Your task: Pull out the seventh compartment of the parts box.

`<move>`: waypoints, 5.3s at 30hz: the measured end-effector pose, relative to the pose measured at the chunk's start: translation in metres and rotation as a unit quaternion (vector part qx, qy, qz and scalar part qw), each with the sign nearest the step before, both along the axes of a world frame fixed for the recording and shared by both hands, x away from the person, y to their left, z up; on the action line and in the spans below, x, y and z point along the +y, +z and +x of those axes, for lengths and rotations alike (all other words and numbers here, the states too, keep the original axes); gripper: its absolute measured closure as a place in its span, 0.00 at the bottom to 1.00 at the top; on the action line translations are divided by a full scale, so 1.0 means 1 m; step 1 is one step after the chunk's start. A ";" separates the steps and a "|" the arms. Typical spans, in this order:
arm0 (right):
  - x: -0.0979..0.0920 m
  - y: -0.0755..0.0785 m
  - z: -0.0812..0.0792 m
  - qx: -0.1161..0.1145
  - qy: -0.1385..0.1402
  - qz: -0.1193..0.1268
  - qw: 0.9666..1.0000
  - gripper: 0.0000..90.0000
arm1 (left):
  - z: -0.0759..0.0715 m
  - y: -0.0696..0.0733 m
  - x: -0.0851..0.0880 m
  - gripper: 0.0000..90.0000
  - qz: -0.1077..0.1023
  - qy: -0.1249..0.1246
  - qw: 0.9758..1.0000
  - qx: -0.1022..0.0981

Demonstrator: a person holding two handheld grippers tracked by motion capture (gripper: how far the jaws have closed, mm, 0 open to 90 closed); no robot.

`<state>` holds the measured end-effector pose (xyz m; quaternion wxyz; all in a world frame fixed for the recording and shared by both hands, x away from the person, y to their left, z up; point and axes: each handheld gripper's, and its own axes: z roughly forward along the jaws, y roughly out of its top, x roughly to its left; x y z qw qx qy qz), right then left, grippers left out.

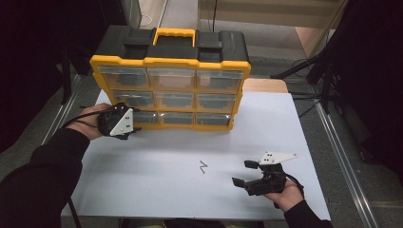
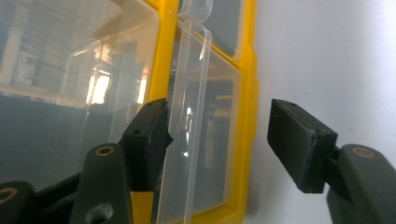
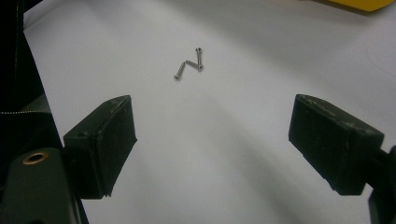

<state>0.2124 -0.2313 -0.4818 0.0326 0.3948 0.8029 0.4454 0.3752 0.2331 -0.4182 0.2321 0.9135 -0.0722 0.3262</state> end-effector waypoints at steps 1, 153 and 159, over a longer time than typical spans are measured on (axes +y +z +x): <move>0.000 0.000 0.000 0.000 0.000 0.000 1.000 0.17 | -0.001 0.000 0.000 0.46 0.004 -0.001 1.000 -0.011; -0.001 -0.003 0.003 0.008 0.000 -0.008 1.000 0.18 | -0.033 0.014 0.006 0.83 0.000 0.005 0.999 0.050; 0.000 -0.004 0.003 0.011 0.001 -0.007 1.000 0.18 | -0.034 0.014 0.007 0.83 0.001 0.004 0.999 0.051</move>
